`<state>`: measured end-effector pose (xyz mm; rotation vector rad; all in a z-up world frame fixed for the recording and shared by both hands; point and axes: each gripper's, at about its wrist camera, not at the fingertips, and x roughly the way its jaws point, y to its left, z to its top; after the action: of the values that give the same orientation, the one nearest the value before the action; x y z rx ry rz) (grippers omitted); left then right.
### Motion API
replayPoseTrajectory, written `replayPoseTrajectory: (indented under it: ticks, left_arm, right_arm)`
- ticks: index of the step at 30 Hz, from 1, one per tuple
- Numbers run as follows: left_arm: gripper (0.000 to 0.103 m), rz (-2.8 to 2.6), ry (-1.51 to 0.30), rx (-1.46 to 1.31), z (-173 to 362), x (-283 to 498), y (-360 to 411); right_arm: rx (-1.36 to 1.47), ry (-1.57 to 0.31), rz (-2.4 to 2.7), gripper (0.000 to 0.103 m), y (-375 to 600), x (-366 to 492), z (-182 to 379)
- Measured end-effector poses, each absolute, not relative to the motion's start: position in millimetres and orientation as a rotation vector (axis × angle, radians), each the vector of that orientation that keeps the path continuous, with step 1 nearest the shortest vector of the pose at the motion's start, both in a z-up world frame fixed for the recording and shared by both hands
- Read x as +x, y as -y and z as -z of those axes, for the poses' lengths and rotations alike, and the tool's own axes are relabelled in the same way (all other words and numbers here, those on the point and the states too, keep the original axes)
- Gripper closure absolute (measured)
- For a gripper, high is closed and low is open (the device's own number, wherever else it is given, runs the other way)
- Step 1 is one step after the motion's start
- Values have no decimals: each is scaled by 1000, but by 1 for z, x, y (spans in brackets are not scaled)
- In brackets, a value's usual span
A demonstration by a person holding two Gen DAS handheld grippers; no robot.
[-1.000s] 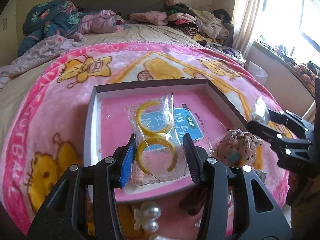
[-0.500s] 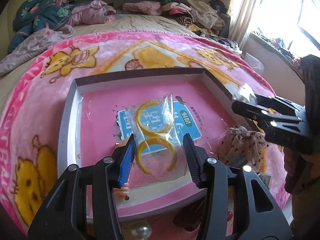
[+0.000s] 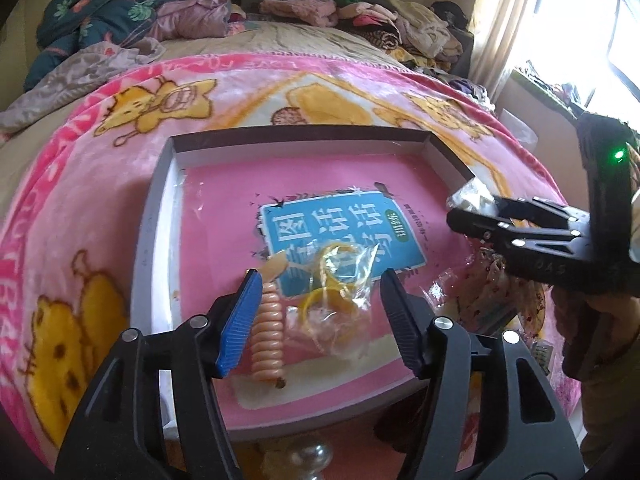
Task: Organize jewelry
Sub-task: 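Drop the bangles into the pink box with left tool while right releases earring card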
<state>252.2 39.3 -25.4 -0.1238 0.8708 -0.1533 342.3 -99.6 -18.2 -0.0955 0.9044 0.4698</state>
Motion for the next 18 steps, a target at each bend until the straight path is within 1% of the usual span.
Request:
replayPoseTrajectory:
  ticks: [2,6,8,10,12,15,17,18]
  left_arm:
    - [46,141,-870,-129,24,249,-44]
    - [45,130,-865,-137,22,242,-48]
    - [44,126,-858,-136,20,238,-49]
    - [40,120,-852,-139,17,234,-51]
    - [40,112,-844,-144,14,229,-53]
    - [32,99,-833,-154,11,223,-56]
    - [30,98,-827,-168,9,217,-59]
    - [28,93,-826,-171,8,214,-59]
  right_arm:
    - [-93,-910,-466,30,97,342,21]
    - [-68,-896,-457,21,97,339,18]
    - [-55,-887,-452,20,100,336,15]
    - [-51,-873,-440,18,102,331,11]
    - [-50,-857,-435,16,105,325,6]
    - [-44,-833,-425,14,111,315,-3]
    - [-44,-812,-419,13,114,306,-9]
    - [-46,-803,-412,13,116,303,-12]
